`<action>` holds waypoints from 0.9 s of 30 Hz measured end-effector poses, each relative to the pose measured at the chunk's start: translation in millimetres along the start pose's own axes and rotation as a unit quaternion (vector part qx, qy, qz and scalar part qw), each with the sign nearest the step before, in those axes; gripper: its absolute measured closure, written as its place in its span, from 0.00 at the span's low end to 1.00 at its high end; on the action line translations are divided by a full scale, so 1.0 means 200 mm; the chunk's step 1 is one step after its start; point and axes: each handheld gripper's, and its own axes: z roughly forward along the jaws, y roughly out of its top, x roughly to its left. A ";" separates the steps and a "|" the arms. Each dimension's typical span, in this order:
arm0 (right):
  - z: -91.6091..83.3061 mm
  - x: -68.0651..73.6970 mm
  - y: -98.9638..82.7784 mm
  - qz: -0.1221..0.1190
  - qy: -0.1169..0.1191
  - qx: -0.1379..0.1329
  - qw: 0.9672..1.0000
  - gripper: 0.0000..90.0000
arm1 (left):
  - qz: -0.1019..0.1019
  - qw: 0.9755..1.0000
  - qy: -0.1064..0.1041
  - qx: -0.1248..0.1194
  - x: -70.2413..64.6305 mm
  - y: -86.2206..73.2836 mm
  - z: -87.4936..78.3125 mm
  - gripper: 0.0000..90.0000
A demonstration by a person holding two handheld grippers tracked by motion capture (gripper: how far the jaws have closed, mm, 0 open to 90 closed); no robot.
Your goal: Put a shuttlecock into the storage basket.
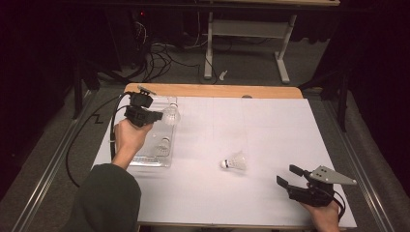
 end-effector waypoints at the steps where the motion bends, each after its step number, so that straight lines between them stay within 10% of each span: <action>1: 0.00 0.00 0.00 0.000 0.000 0.000 1.000 0.36 | -0.002 1.000 0.002 0.000 0.01 0.00 0.00 1.00; 27: 0.00 0.00 0.00 0.000 0.000 -0.001 1.000 0.36 | -0.027 0.999 0.044 0.018 0.11 0.01 0.09 1.00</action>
